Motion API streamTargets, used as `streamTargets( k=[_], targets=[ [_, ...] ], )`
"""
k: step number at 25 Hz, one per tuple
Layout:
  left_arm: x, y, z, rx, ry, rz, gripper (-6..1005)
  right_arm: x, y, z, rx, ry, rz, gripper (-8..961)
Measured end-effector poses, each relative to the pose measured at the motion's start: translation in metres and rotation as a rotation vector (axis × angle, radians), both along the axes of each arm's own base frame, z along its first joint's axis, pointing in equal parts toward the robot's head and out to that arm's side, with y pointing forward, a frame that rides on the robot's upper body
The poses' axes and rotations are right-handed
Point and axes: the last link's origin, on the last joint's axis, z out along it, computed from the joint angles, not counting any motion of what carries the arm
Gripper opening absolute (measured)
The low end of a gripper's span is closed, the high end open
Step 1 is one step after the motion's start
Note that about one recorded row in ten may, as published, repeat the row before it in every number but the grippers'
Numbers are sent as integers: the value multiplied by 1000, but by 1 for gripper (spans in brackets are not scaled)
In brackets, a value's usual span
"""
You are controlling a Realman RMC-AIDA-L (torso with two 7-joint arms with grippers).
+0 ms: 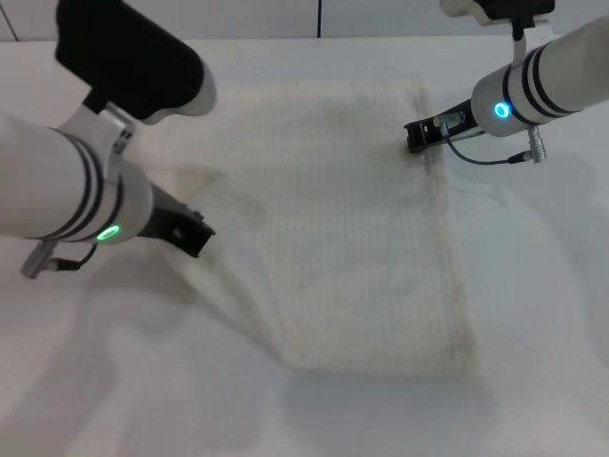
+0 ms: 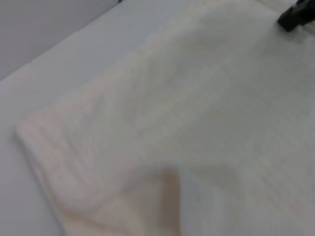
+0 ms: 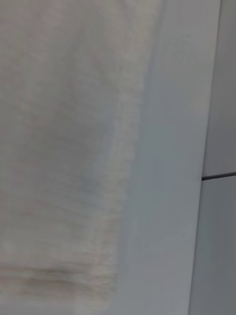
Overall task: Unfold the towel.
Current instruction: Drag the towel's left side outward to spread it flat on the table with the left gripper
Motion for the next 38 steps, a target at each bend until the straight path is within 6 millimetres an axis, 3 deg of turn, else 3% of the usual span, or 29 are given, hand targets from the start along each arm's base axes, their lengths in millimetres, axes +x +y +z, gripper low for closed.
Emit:
streamTargets(
  k=[8, 21, 38],
  targets=[
    [-9, -14, 12, 13, 0, 87, 57, 0, 0, 0, -1, 0, 1, 29],
    [-23, -20, 24, 25, 19, 184, 57, -1, 0, 1, 0, 0, 3, 32],
    [-33, -25, 24, 17, 28, 217, 57, -2, 1, 1, -1, 1, 6, 36]
  ],
)
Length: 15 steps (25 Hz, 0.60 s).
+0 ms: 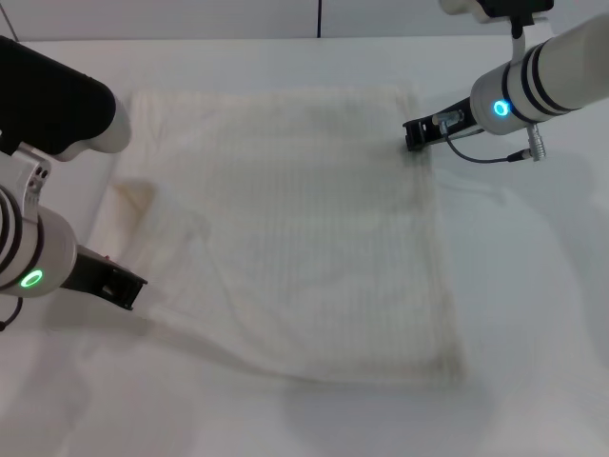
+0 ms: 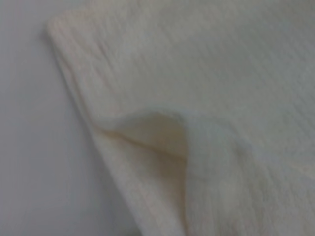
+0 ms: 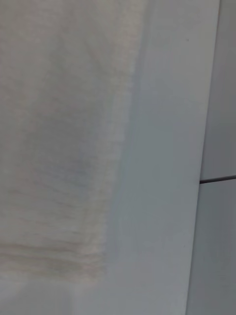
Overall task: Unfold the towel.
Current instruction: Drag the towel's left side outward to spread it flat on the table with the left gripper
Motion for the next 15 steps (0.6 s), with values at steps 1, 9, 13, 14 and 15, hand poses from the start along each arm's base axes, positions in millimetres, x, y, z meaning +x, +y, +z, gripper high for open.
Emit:
streamTargets(
  k=[1, 9, 13, 14, 15],
  targets=[
    [-2, -1, 0, 2, -1, 9, 57, 0, 0, 0, 0, 0, 0, 36],
    [-8, -2, -2, 1, -4, 31, 57, -1, 0, 0, 0, 0, 1, 38],
    [-11, -2, -5, -6, 1, 41, 59, -1, 0, 0, 0, 0, 2, 39],
    [-14, -1, -7, -10, 4, 45, 59, -1, 0, 0, 0, 0, 2, 39],
    [-14, -1, -8, -10, 4, 46, 60, -1, 1, 0, 0, 0, 2, 39]
  ],
)
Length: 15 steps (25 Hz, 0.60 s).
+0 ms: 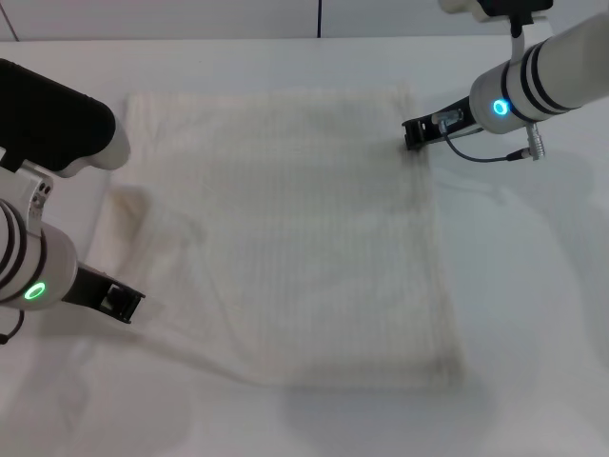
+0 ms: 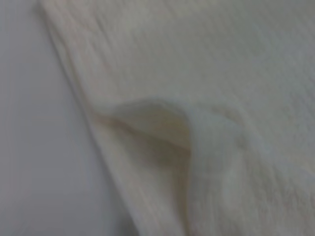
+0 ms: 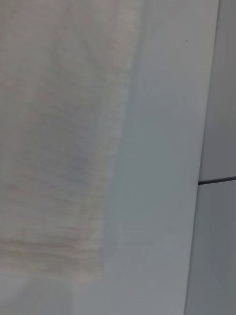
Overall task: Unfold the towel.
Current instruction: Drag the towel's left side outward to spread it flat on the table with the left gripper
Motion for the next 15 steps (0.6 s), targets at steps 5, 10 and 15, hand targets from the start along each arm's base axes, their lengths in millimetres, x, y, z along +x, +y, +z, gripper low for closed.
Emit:
streamTargets(
  k=[5, 10, 15],
  targets=[
    [3, -1, 2, 7, -6, -14, 184, -1, 0, -1, -5, 1, 1, 40],
    [9, 0, 12, 36, -16, -37, 356, -6, 1, 2, -6, 8, 15, 41],
    [20, 9, 26, 99, -40, -81, 509, -7, 0, 4, -8, 11, 16, 42]
  ],
)
